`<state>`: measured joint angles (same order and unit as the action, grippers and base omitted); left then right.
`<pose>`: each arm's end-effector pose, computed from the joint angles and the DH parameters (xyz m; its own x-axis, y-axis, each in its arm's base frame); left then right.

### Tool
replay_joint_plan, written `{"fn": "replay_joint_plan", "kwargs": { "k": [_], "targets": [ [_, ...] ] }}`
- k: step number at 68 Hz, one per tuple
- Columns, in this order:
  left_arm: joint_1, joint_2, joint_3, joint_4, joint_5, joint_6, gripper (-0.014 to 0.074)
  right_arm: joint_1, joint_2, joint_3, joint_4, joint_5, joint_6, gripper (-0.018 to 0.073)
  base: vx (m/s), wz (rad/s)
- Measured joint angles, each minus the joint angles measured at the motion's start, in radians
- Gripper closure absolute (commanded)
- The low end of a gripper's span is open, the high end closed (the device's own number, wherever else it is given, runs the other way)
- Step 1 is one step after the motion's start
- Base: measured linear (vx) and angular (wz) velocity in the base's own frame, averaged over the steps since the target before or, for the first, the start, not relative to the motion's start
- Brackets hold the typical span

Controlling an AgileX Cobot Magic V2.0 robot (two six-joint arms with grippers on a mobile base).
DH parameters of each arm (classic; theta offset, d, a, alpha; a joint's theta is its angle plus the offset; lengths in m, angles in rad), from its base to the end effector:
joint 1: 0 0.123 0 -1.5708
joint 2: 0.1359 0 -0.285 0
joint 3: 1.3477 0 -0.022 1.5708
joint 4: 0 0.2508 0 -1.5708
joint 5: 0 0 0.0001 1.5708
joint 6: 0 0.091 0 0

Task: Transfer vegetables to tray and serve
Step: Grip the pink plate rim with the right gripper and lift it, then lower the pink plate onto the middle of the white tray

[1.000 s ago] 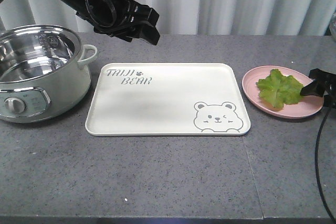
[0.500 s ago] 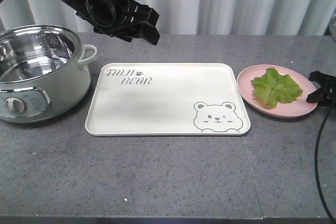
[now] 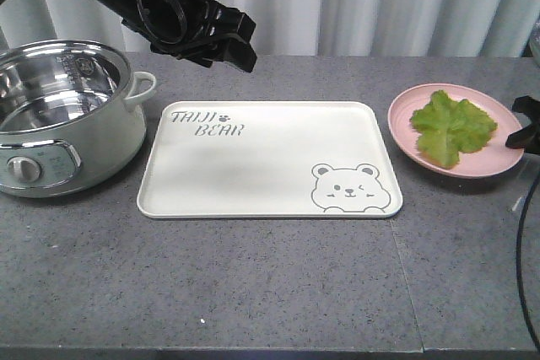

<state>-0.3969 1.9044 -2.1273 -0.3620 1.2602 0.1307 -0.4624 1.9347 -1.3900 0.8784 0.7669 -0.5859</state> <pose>0.3683 -0.1877 0.4059 -0.7307 0.3221 -0.6019 0.5612 0.7854 -0.2610 0.3906 -0.1403 0.2170 -0.7354 0.4881 -0.4701 0.2190 0.8276 0.5168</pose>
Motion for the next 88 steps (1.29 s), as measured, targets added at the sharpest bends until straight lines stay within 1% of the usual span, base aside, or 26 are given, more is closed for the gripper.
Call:
{"fn": "replay_joint_plan", "kwargs": {
  "k": [8,16,25,30,35,45,52,61,69,76,88],
  "targets": [
    [0.0,0.0,0.0,0.0,0.0,0.0,0.0136,-0.029,-0.025,-0.01,0.011,0.023,-0.016,0.0564,0.0,0.0],
    [0.0,0.0,0.0,0.0,0.0,0.0,0.0136,-0.035,-0.036,-0.046,0.019,0.079,-0.024,0.0564,0.0,0.0],
    [0.0,0.0,0.0,0.001,0.0,0.0,0.0136,-0.02,-0.04,-0.117,0.057,0.154,-0.026,0.0564,0.0,0.0],
    [0.0,0.0,0.0,0.001,0.0,0.0,0.0136,0.009,-0.041,-0.16,0.063,0.175,-0.026,0.0564,0.0,0.0],
    [0.0,0.0,0.0,0.001,0.0,0.0,0.0136,0.059,-0.042,-0.207,0.064,0.182,-0.026,0.0564,0.0,0.0],
    [0.0,0.0,0.0,0.001,0.0,0.0,0.0136,0.209,-0.042,-0.281,0.067,0.168,-0.026,0.0564,0.0,0.0],
    [0.0,0.0,0.0,0.001,0.0,0.0,0.0136,0.327,-0.042,-0.301,0.067,0.11,-0.026,0.0564,0.0,0.0],
    [0.0,0.0,0.0,0.001,0.0,0.0,0.0136,0.45,-0.03,-0.303,0.067,0.041,-0.026,0.0564,0.0,0.0],
    [0.0,0.0,0.0,0.001,0.0,0.0,0.0136,0.527,0.026,-0.307,0.063,0.015,-0.026,0.0564,0.0,0.0],
    [0.0,0.0,0.0,0.001,0.0,0.0,0.0136,0.571,0.089,-0.307,0.044,-0.008,-0.026,0.0564,0.0,0.0],
    [0.0,0.0,0.0,0.001,0.0,0.0,0.0136,0.609,0.172,-0.307,0.025,-0.024,-0.026,0.0564,0.0,0.0]
  ]
}}
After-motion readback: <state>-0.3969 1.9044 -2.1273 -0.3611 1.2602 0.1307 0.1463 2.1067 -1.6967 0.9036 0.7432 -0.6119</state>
